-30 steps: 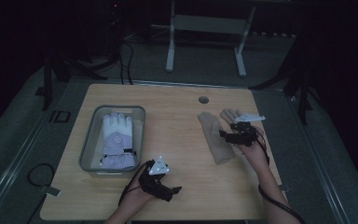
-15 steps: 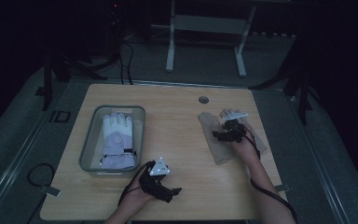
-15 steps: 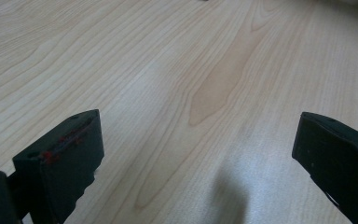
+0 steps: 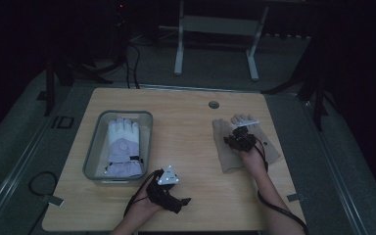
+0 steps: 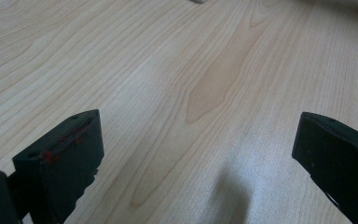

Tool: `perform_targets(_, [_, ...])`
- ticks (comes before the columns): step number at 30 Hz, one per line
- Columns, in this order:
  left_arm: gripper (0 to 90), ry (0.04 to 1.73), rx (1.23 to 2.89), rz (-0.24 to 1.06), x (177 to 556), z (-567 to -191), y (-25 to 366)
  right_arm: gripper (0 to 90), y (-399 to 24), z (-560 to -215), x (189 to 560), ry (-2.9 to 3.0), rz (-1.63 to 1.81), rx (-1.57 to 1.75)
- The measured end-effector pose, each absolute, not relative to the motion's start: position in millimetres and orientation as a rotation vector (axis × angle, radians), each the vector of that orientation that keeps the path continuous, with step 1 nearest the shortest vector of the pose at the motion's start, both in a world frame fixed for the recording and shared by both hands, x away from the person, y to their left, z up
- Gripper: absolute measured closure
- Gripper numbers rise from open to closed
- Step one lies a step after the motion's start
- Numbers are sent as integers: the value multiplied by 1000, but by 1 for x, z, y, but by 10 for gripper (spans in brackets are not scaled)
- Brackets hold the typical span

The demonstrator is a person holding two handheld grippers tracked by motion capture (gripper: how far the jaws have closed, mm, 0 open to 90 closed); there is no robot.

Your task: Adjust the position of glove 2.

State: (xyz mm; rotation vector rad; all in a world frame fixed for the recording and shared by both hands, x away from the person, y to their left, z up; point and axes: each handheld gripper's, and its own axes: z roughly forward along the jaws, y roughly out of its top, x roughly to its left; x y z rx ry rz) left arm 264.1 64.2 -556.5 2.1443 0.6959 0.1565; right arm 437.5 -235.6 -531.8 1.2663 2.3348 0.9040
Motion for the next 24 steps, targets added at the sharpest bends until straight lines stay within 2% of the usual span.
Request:
perform_targets(9, [20,684,2163,160,263,-556,62,805,-200,-503,393,2240,1051,1334])
perform_targets(15, [20,686,2155,178,262,-556,62,805,-181,-491,376,2113,1084,1436])
perform_targets(24, [20,683,2158,180,262,-556,63,802,-156,-520,374,2109,1031,1495])
